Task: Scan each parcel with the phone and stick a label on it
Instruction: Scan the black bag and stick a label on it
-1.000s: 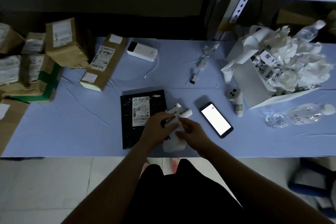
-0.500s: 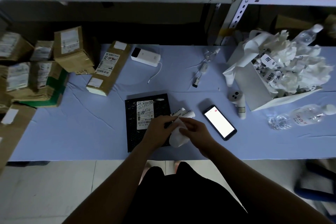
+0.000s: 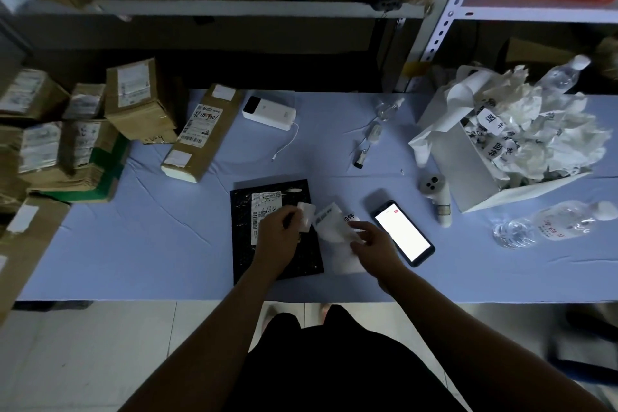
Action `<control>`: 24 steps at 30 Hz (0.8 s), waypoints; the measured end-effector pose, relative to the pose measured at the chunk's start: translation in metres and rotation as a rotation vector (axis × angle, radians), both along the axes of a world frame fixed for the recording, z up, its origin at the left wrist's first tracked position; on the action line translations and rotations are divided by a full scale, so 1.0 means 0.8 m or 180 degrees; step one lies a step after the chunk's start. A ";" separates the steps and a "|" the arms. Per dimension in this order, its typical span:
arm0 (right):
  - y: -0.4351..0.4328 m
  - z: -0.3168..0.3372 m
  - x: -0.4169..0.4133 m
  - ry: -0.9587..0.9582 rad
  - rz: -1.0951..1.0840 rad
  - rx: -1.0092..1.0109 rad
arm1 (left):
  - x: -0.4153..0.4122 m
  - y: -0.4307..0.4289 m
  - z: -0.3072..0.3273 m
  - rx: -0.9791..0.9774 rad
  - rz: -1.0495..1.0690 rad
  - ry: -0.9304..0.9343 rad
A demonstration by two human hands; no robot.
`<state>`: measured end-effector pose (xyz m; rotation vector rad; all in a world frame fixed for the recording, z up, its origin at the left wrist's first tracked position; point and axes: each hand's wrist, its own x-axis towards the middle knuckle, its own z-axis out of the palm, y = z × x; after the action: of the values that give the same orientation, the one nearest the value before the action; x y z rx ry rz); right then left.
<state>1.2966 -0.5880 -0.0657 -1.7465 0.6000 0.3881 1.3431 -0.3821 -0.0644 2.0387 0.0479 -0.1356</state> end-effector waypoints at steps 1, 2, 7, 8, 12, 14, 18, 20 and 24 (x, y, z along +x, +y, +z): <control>-0.004 0.000 0.002 0.0026 -0.0030 -0.0339 | 0.002 0.002 0.003 0.0016 0.0203 -0.0073; -0.005 0.001 0.004 0.0028 0.0039 -0.0844 | 0.004 0.004 0.006 0.0057 0.0394 -0.0151; 0.037 0.020 0.017 -0.0801 0.0054 -0.1484 | 0.004 0.015 0.023 0.0849 0.0573 -0.0974; 0.050 0.026 0.025 -0.0796 0.0048 -0.0854 | 0.002 0.018 0.025 0.1051 0.0444 -0.1153; 0.089 0.049 0.061 -0.0207 -0.0436 0.1417 | -0.005 0.029 0.018 0.1790 -0.0093 -0.1937; 0.097 0.049 0.070 -0.0239 -0.0590 0.1453 | -0.008 0.040 0.014 0.1893 -0.0152 -0.2205; 0.106 0.044 0.069 -0.0239 -0.0550 0.1600 | -0.014 0.062 0.011 0.2047 -0.0090 -0.2325; 0.113 0.042 0.065 -0.0270 -0.0527 0.1637 | -0.017 0.071 0.014 0.1997 -0.0059 -0.2041; 0.123 0.035 0.061 -0.0248 -0.0545 0.1708 | -0.023 0.082 0.022 0.0683 0.0158 0.0037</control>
<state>1.3451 -0.4893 -0.0380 -1.1830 0.5256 0.3226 1.3246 -0.3165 -0.0466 2.2489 0.1249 -0.1151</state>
